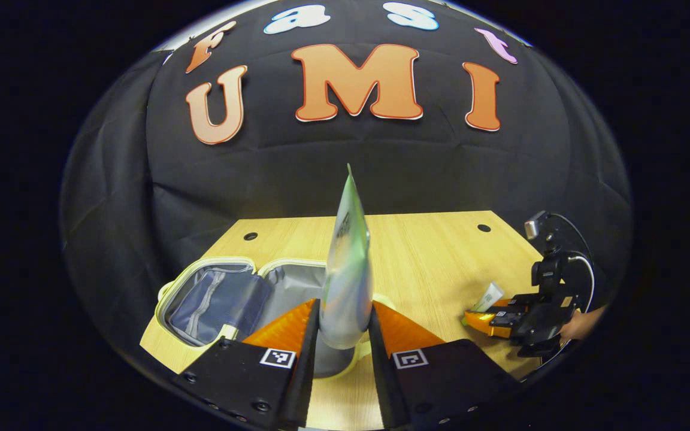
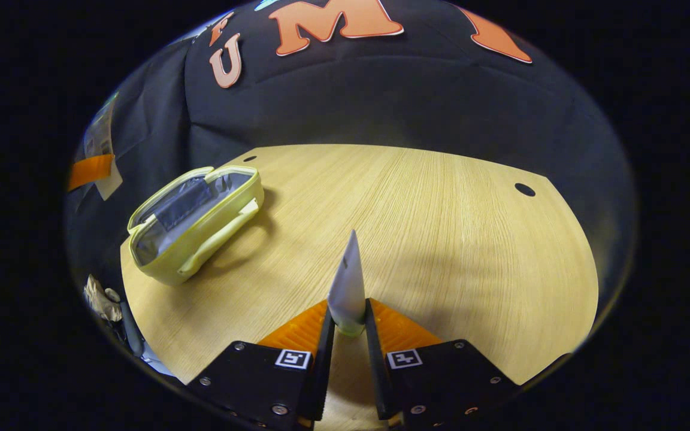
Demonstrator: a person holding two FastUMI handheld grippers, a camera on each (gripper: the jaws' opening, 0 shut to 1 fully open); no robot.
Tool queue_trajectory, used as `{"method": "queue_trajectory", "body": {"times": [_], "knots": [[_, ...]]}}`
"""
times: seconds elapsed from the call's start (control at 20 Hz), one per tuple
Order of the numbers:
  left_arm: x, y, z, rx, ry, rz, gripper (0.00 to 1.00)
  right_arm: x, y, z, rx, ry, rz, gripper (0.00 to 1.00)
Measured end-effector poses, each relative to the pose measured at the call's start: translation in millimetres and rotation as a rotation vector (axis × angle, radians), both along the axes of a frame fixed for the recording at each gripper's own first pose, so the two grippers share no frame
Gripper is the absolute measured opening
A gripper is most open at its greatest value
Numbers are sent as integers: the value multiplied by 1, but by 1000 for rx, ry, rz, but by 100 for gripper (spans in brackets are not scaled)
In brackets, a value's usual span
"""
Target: First open the suitcase, pack the skin care products into it, and then close the suitcase.
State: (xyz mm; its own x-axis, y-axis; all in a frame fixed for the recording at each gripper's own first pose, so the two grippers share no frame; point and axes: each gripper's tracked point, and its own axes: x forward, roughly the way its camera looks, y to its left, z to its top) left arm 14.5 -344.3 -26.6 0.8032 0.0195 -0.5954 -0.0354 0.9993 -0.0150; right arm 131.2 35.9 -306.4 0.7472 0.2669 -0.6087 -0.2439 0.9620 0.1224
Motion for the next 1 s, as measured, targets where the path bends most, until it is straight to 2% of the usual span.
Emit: {"method": "queue_trajectory", "body": {"times": [0.4,0.55,0.75,0.8,0.85,1.0], "knots": [[-6,31,2,-10,-10,56,44,-10,-1,63,26,-89,-8,32],[-3,51,1,-10,-13,57,44,-12,8,94,77,-122,-25,32],[7,76,-11,-33,7,11,44,-7,20,128,81,-171,-67,31],[8,82,-17,-37,22,-10,44,-7,27,134,84,-176,-77,27],[11,89,-21,-44,29,-30,46,-5,34,138,84,-178,-90,31],[17,107,-44,-90,80,-79,44,-4,62,142,87,-166,-127,32]]}}
